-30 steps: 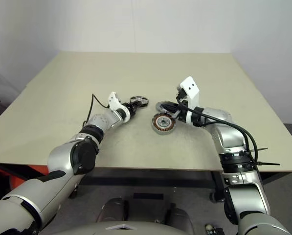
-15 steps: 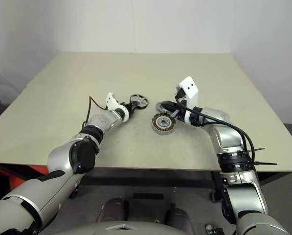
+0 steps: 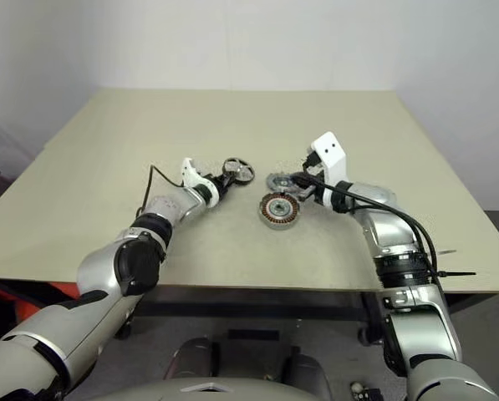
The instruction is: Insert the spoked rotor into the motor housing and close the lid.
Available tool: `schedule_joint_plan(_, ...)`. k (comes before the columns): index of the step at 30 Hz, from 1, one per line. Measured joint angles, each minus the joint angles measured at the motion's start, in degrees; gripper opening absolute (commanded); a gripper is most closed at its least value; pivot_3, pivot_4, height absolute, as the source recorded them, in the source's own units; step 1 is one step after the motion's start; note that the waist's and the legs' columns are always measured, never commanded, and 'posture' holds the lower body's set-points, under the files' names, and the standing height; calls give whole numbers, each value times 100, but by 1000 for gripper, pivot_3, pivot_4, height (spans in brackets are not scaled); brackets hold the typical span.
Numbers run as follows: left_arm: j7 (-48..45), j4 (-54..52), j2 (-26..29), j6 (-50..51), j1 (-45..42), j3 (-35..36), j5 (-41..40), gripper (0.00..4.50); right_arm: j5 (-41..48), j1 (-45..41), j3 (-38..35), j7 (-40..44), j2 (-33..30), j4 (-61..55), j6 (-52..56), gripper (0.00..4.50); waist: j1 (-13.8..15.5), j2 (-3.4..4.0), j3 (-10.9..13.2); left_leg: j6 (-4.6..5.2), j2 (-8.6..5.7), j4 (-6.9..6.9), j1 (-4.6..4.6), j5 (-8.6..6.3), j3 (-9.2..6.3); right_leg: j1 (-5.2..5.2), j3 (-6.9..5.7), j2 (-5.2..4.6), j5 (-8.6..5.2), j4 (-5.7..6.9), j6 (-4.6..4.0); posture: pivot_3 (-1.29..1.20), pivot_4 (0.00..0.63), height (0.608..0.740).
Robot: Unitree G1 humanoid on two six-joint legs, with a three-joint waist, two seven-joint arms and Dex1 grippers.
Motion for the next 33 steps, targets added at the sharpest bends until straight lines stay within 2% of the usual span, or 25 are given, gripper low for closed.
schedule_joint_plan(4, -434, -784, 229, 1009, 152, 12, -376, 585, -194, 8, 2, -21, -208, 114, -167, 0, -2, 1, 2, 4, 0, 0, -10, -2, 1, -8, 0, 0, 0, 0, -2, 0, 0, 740)
schedule_joint_plan(7, -565, -1843, 297, 2153, 591, 9, -842, 585, -407, 10, 4, -64, -406, 402, -367, 0, -14, 1, 2, 8, 0, 2, -10, -5, 5, -8, 0, -2, -1, -1, -3, 0, 0, 740)
schedule_joint_plan(9, -500, -2572, 238, 2962, 962, 23, -1223, 585, -556, 12, 10, -58, -527, 586, -478, 0, -20, 2, 3, 10, 0, 3, -11, -6, 25, -8, 0, -2, -1, -2, -4, 0, 0, 740)
schedule_joint_plan(13, -254, -3452, -87, 3819, 1385, -118, -1535, 585, -700, 1, 60, -53, -532, 734, -624, 0, -12, 2, 4, 22, -1, 8, -10, -13, 54, -4, 0, -5, -1, 0, -4, 0, 0, 740)
schedule_joint_plan(23, -124, -3501, -720, 3873, 1396, -813, -1436, 585, -884, -39, 76, -135, -515, 926, -721, 0, -21, 0, 5, 25, -1, 12, -5, -13, 57, -2, 0, -4, 1, -2, -2, 0, 0, 740)
schedule_joint_plan(33, -255, -2990, -809, 3577, 1321, -1162, -1154, 585, -885, 13, 64, -192, -516, 844, -712, 0, -21, 0, 4, 37, 0, 13, -3, -17, 60, -1, 1, -5, 1, -2, -2, 0, 0, 740)
